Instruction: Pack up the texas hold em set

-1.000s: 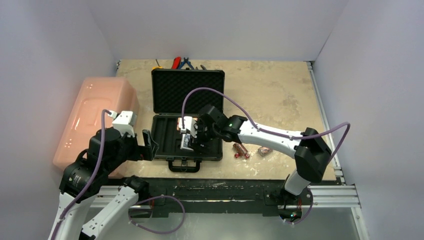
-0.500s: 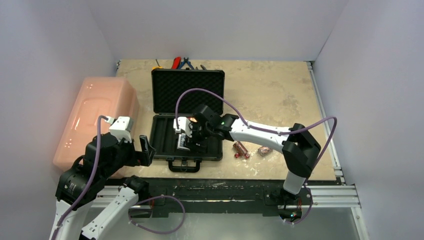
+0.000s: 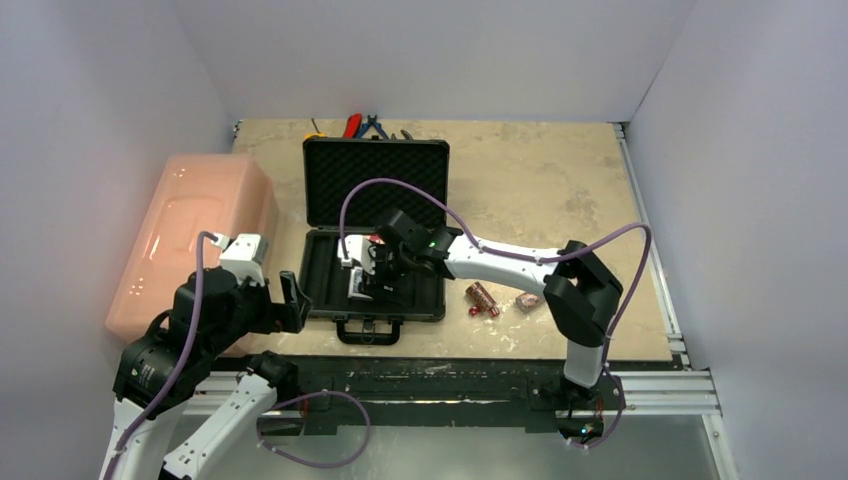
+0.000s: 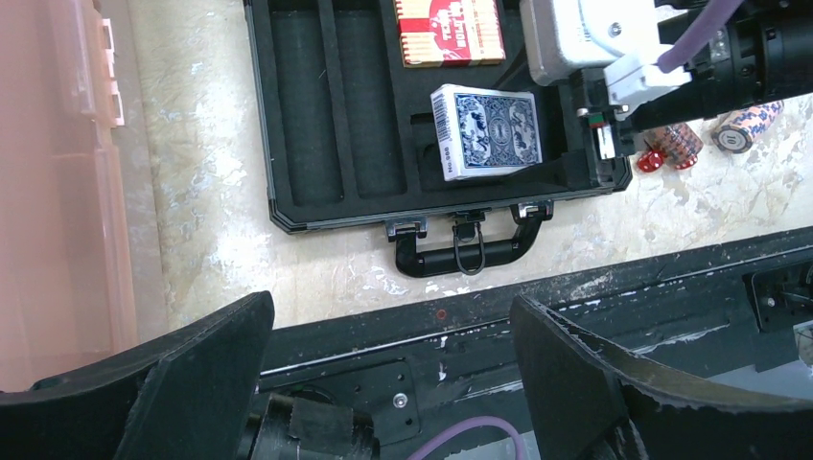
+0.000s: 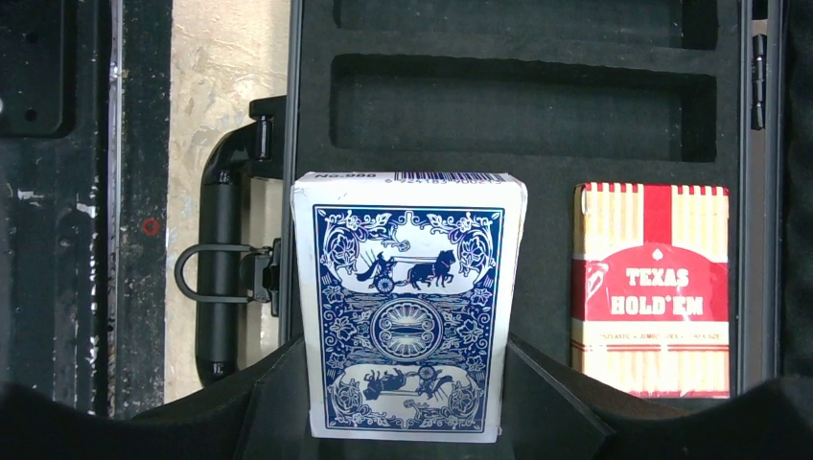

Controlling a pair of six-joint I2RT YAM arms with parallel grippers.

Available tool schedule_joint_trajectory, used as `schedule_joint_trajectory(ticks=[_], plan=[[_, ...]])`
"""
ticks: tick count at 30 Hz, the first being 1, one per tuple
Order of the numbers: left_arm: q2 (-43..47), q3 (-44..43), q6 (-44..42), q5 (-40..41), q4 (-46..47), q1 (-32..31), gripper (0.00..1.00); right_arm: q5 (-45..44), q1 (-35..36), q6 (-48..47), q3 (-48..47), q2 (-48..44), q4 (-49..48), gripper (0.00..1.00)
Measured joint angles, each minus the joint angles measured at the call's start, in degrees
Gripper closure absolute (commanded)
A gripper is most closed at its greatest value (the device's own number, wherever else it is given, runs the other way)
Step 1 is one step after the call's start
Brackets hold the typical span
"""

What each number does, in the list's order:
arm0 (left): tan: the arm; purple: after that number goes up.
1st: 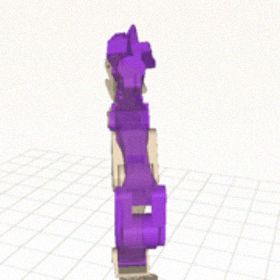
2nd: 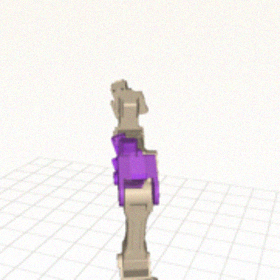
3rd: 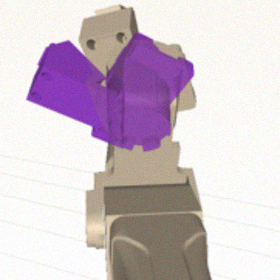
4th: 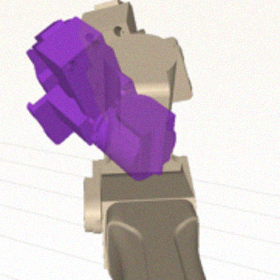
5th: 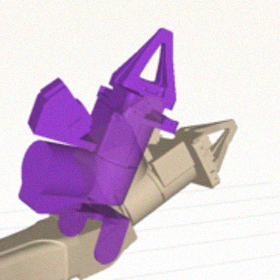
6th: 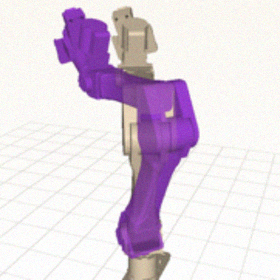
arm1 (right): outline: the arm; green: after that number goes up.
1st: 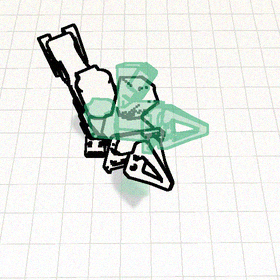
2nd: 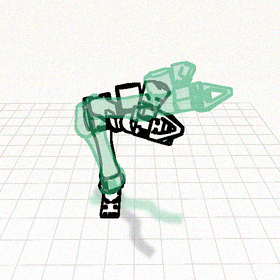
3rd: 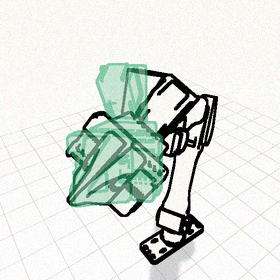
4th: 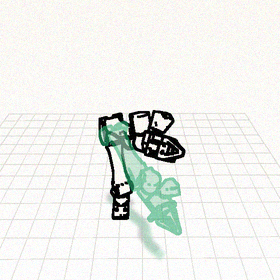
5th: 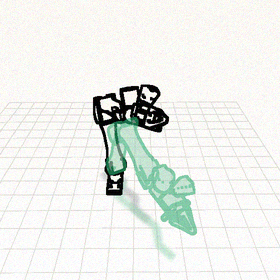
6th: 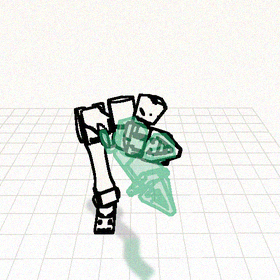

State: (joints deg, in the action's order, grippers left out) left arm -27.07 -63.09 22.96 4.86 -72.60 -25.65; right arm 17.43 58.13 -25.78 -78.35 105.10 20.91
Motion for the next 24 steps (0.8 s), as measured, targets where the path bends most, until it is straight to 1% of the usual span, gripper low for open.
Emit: schedule_joint_trajectory(ticks=[24], plan=[[-0.81,0.11,0.00,0.02,0.00,0.00,0.07,0.24,0.28,0.07,-2.78,4.83,-0.98,1.00]])
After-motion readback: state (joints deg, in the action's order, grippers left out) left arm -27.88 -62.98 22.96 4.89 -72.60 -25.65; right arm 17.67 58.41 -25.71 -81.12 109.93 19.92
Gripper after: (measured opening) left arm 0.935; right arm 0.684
